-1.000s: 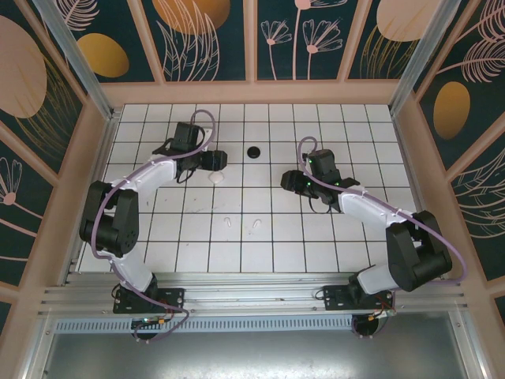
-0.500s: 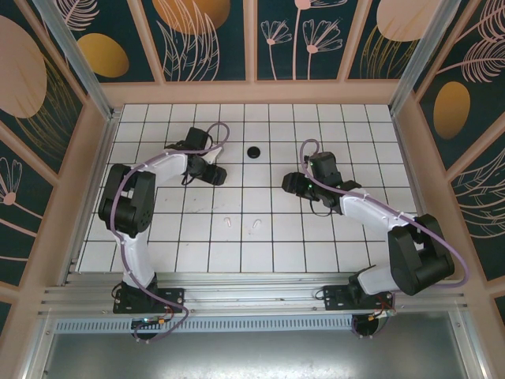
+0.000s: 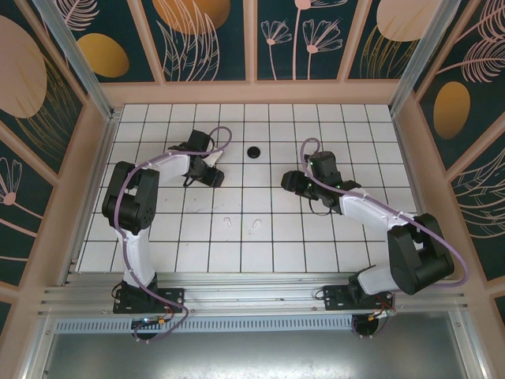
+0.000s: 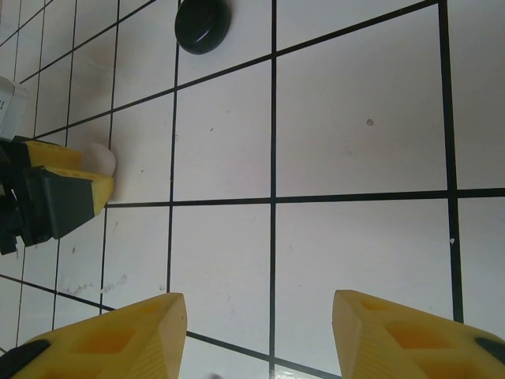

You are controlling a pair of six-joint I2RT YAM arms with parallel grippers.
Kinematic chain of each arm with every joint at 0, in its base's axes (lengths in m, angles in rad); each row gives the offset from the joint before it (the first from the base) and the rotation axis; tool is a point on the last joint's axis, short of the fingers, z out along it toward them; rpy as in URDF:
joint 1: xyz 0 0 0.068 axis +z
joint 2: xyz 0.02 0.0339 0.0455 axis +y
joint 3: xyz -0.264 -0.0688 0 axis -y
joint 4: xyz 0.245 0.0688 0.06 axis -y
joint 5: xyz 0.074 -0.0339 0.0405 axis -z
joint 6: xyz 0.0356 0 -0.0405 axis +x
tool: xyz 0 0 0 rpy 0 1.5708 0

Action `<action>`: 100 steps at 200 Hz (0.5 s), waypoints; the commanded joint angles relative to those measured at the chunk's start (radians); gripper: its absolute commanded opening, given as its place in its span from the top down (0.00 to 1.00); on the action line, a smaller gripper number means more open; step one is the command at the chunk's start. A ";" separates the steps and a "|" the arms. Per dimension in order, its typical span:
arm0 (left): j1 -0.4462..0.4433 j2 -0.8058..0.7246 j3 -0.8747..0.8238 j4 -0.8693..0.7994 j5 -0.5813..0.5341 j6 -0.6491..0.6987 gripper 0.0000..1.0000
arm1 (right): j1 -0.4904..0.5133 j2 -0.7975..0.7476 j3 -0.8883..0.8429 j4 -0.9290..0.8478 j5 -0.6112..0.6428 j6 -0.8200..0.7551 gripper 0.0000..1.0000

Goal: Insert wireless bluetooth earbuds into charging case

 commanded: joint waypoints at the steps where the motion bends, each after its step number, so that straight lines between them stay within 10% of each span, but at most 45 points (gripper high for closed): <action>1: -0.010 0.027 -0.015 -0.009 0.008 -0.002 0.48 | 0.007 0.004 0.006 0.028 -0.015 0.021 0.48; 100: -0.020 -0.286 -0.231 0.269 0.237 -0.047 0.64 | -0.004 -0.055 0.024 0.081 -0.132 0.115 0.48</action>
